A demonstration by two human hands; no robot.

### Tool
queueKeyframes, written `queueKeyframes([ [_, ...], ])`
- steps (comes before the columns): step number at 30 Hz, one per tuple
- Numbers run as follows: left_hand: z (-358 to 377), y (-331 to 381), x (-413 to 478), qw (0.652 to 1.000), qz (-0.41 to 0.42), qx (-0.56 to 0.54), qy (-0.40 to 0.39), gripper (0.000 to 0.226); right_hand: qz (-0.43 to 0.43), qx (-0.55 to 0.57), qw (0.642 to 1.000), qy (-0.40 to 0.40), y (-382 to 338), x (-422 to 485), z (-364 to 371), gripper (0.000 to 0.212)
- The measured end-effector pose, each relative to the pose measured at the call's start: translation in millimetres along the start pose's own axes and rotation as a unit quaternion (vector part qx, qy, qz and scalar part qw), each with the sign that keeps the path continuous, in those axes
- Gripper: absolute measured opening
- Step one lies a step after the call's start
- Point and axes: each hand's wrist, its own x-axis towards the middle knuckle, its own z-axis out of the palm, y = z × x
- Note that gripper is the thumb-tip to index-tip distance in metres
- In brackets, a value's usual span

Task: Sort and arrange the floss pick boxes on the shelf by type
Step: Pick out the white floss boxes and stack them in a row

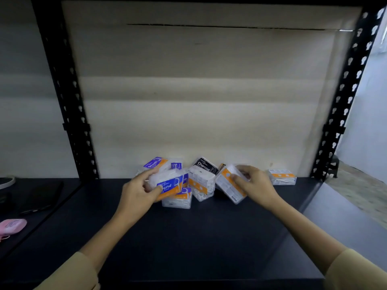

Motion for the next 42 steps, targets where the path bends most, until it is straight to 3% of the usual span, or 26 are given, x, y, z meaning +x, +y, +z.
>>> queueKeyframes([
  [3, -3.1, -13.3, -16.1, 0.998, -0.011, -0.026, -0.048, 0.044, -0.025, -0.035, 0.996, -0.075, 4.2, -14.2, 5.3, 0.008],
  [9, -0.8, -26.6, -33.1, 0.991, -0.041, -0.033, -0.125, 0.051, -0.06, -0.131, 0.976, -0.162, 1.2, -25.7, 25.0, 0.031],
  [15, -2.4, -34.0, -30.7, 0.987, -0.044, -0.043, -0.148, 0.065, -0.125, -0.217, 0.955, -0.162, -6.0, -29.4, 37.6, 0.03],
  [25, -3.1, -42.5, -27.3, 0.981, -0.065, -0.03, -0.182, 0.046, -0.17, -0.248, 0.935, -0.19, -4.1, -69.0, 37.4, 0.047],
  [31, -0.7, -44.0, -25.1, 0.98, -0.06, -0.02, -0.187, 0.046, -0.111, -0.138, 0.964, -0.2, 6.1, -63.1, 29.4, 0.036],
  [33, -0.9, -42.8, -24.0, 0.98, -0.049, -0.012, -0.19, 0.048, -0.068, -0.118, 0.966, -0.219, 5.3, -53.4, 19.6, 0.054],
  [36, 0.0, -42.1, -19.9, 0.979, -0.02, 0.022, -0.2, 0.051, -0.001, -0.123, 0.94, -0.319, 6.7, -40.8, 6.9, 0.077],
  [42, 6.8, -33.9, -13.7, 0.973, 0.006, 0.077, -0.218, 0.064, 0.034, -0.1, 0.932, -0.346, 11.8, -35.3, 8.5, 0.055],
])
